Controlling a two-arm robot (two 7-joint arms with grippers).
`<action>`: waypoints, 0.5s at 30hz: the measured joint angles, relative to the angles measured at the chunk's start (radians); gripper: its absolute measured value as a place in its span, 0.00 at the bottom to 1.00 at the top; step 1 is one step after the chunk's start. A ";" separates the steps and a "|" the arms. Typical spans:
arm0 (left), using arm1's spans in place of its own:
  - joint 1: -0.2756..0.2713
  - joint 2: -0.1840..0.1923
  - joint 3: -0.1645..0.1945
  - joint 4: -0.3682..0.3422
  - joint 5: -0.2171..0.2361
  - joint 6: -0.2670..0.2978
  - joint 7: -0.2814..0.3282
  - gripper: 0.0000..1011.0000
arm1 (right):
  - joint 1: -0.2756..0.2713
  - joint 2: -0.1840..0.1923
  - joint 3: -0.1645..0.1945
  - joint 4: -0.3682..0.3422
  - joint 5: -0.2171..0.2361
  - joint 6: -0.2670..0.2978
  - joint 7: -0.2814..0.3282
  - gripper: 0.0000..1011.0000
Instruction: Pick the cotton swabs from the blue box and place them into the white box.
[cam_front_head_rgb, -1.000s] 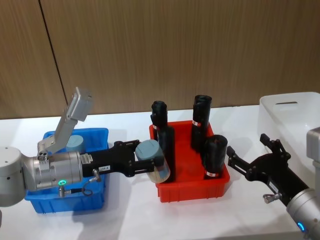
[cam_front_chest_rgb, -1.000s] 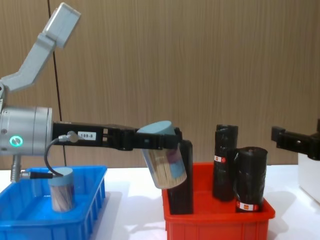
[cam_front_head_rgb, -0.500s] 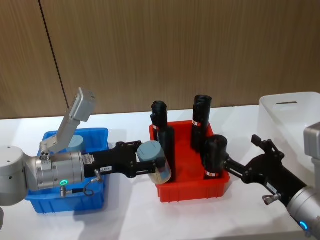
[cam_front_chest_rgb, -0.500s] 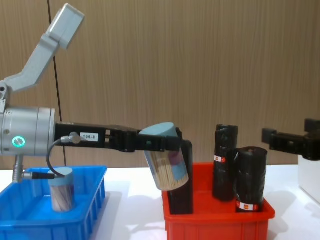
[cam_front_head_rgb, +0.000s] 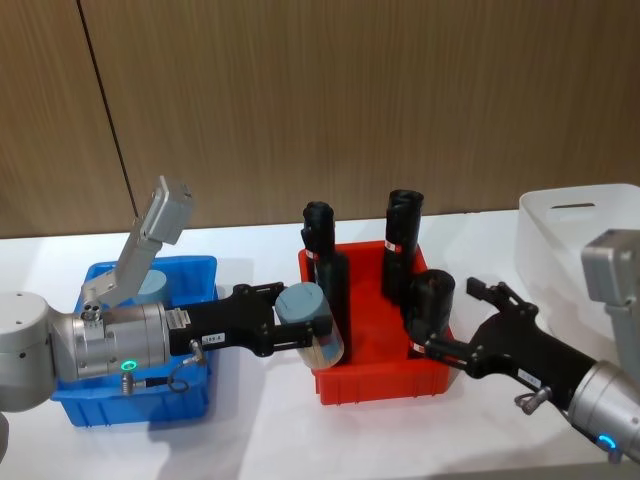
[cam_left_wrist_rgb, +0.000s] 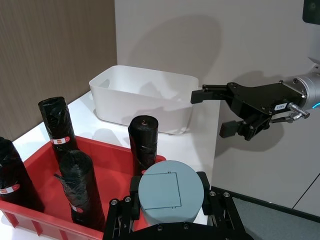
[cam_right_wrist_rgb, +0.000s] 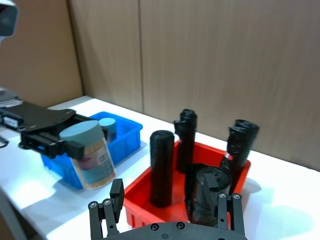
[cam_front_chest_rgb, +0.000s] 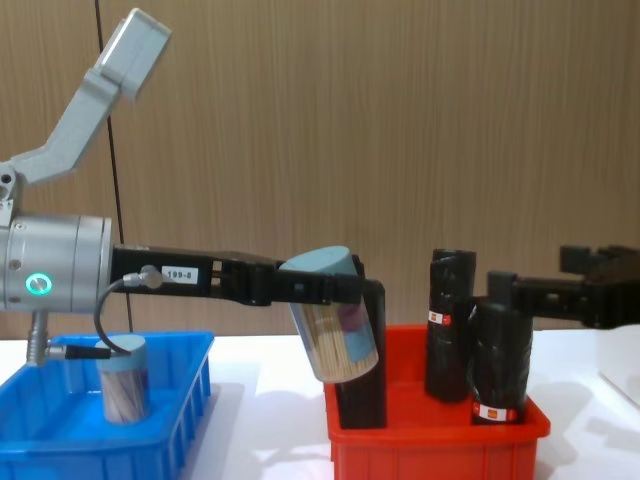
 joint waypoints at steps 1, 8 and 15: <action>0.000 0.000 0.000 0.000 0.000 0.000 0.000 0.66 | 0.005 0.000 -0.001 0.003 -0.003 0.004 0.009 0.99; -0.001 0.000 0.001 0.000 0.001 0.000 -0.001 0.66 | 0.049 -0.007 -0.015 0.038 -0.038 0.034 0.085 0.99; -0.001 0.000 0.001 0.000 0.001 0.000 -0.001 0.66 | 0.086 -0.023 -0.034 0.078 -0.080 0.045 0.132 0.99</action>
